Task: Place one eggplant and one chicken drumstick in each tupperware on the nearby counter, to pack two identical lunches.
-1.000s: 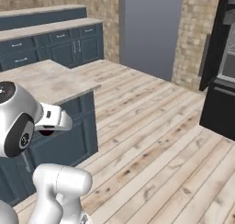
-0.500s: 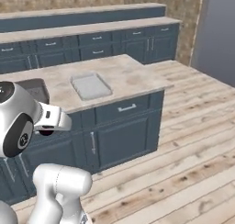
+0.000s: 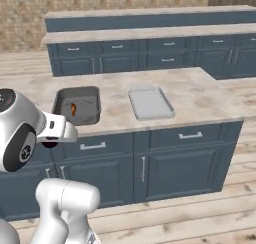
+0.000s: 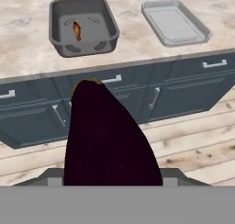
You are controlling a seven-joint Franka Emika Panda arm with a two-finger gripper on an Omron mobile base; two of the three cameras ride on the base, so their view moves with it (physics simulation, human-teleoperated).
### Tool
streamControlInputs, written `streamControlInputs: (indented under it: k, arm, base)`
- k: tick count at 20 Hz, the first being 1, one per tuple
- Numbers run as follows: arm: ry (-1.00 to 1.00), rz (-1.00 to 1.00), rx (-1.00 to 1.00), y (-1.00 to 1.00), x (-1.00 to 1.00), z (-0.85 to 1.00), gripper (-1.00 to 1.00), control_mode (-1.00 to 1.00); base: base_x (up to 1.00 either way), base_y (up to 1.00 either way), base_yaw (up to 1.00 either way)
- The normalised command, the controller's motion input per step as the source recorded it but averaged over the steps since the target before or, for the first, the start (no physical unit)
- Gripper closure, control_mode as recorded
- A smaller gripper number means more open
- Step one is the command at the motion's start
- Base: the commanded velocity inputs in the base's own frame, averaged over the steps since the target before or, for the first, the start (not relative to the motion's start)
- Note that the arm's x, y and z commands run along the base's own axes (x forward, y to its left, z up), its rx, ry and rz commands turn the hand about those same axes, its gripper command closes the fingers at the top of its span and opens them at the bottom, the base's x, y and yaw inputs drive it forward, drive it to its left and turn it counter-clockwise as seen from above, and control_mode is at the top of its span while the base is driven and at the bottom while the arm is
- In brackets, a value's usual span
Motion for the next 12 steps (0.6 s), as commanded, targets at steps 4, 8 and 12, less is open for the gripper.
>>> streamControlInputs:
  k: [4,8,12]
  arm:
    - [0.00,0.00,0.00,0.00,0.00,0.00,1.00,1.00]
    - [0.00,0.00,0.00,0.00,0.00,0.00,1.00,1.00]
    - [0.00,0.00,0.00,0.00,0.00,0.00,1.00,1.00]
  base:
    - [0.23,-0.47,0.27]
    - [0.05,-0.50,0.23]
    - [0.06,-0.28,0.23]
